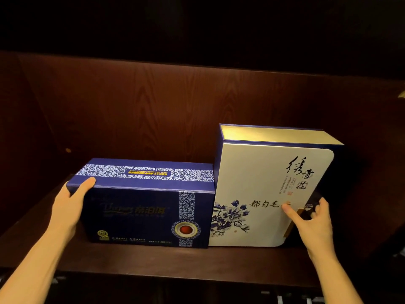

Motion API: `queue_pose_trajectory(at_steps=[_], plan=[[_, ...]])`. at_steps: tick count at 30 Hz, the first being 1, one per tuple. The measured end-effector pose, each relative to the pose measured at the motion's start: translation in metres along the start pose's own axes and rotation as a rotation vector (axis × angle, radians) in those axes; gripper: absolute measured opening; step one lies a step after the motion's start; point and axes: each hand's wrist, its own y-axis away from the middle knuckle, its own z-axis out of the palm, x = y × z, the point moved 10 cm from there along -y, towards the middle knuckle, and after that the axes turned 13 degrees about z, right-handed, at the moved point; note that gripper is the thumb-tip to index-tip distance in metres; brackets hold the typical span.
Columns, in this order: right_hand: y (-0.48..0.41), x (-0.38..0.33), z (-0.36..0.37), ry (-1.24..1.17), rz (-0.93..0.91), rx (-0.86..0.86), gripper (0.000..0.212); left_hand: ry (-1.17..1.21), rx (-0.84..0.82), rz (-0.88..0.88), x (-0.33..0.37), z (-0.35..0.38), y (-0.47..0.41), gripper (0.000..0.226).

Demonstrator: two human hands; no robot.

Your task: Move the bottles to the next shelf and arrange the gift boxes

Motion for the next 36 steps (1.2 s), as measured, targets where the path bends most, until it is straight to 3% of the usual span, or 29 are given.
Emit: queue_pose_trajectory(at_steps=[5,12,15,19,30,36], plan=[[0.001,-0.001,0.0,0.016,0.006,0.004,0.127,-0.013,0.005,0.002,0.0,-0.001,0.001,0.034],[0.003,-0.002,0.0,0.019,0.021,-0.023,0.128,0.01,0.043,0.009,-0.001,0.001,0.003,0.051],[0.011,-0.004,-0.003,0.051,0.015,-0.009,0.129,-0.02,0.055,-0.001,0.0,0.001,0.008,0.067],[0.027,-0.012,-0.007,0.075,-0.04,0.029,0.128,-0.239,0.044,0.101,0.017,-0.004,0.02,0.092],[0.056,-0.039,-0.014,0.131,-0.121,0.043,0.118,-0.446,-0.009,0.366,0.082,0.013,0.054,0.084],[0.105,-0.09,-0.002,0.098,-0.257,-0.007,0.105,-0.385,-0.096,0.532,0.134,0.047,0.082,0.079]])
